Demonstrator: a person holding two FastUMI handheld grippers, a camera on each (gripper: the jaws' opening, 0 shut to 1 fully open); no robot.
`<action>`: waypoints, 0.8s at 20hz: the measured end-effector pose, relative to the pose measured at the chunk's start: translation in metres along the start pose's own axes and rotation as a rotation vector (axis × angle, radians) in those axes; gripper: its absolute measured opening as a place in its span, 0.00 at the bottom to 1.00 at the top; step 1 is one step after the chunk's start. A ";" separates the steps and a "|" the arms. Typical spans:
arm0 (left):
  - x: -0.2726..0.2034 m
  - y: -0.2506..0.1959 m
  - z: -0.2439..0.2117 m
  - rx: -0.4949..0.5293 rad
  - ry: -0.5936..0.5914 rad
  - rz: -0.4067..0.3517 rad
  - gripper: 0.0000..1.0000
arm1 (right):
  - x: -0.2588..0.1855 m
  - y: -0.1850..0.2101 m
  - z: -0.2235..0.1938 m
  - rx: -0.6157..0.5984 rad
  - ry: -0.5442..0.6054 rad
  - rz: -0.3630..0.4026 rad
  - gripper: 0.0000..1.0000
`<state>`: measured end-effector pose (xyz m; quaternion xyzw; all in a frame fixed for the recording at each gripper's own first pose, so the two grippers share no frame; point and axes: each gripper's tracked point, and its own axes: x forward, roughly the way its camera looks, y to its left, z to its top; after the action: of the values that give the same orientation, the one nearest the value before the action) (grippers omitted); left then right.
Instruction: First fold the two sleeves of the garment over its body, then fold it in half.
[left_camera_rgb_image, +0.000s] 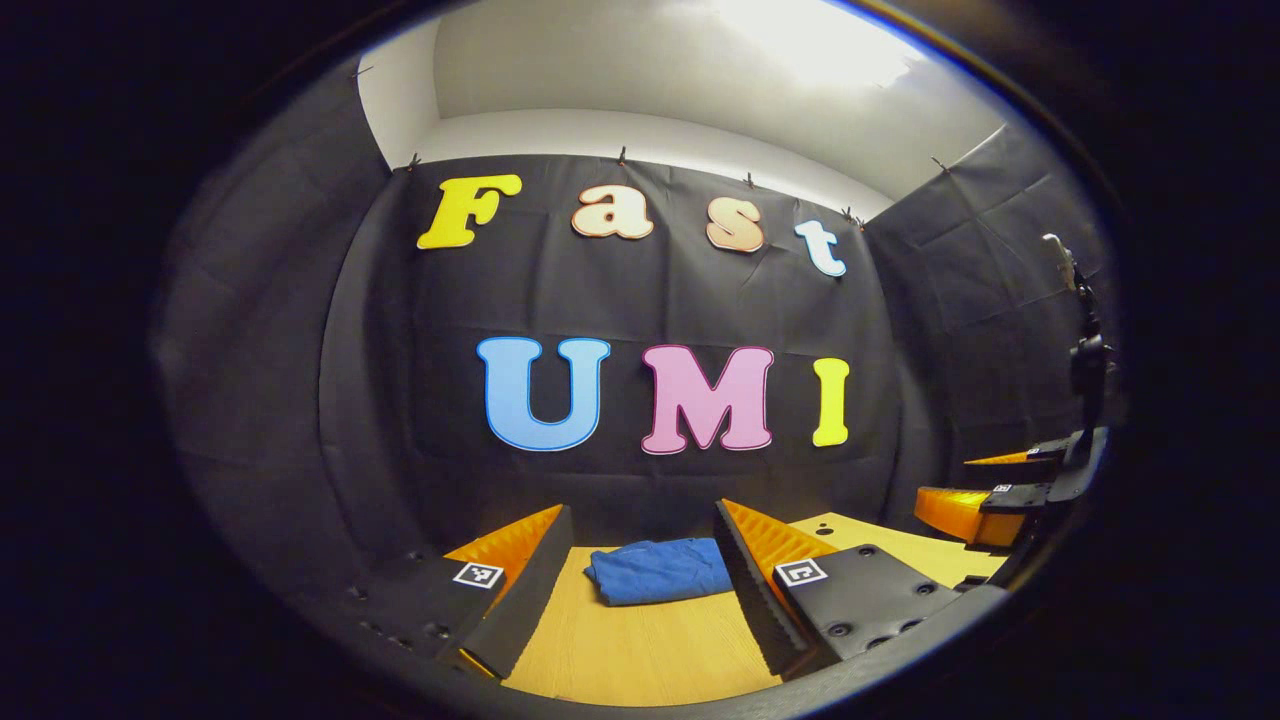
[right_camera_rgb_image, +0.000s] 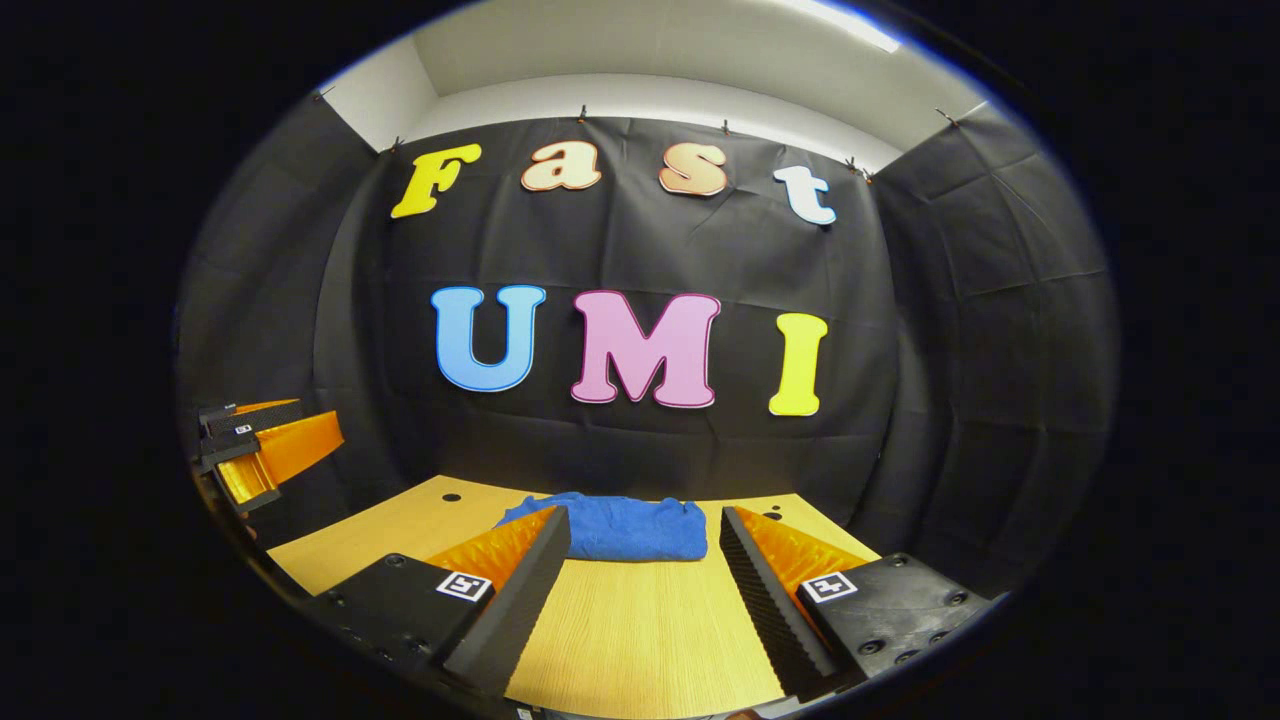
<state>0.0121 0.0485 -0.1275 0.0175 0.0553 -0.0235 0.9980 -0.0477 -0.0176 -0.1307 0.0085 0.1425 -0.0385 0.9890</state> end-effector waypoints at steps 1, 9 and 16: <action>0.002 0.000 -0.002 -0.013 0.004 -0.001 0.81 | 0.000 0.006 -0.001 0.006 0.009 0.012 0.96; 0.017 0.017 -0.010 -0.075 0.036 0.040 0.80 | 0.006 0.012 0.016 0.010 -0.012 0.035 0.95; 0.008 0.021 -0.005 -0.041 0.028 0.048 0.81 | 0.007 0.000 0.014 0.025 -0.014 -0.001 0.96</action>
<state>0.0206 0.0692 -0.1322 -0.0011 0.0692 0.0020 0.9976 -0.0374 -0.0185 -0.1194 0.0205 0.1349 -0.0406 0.9898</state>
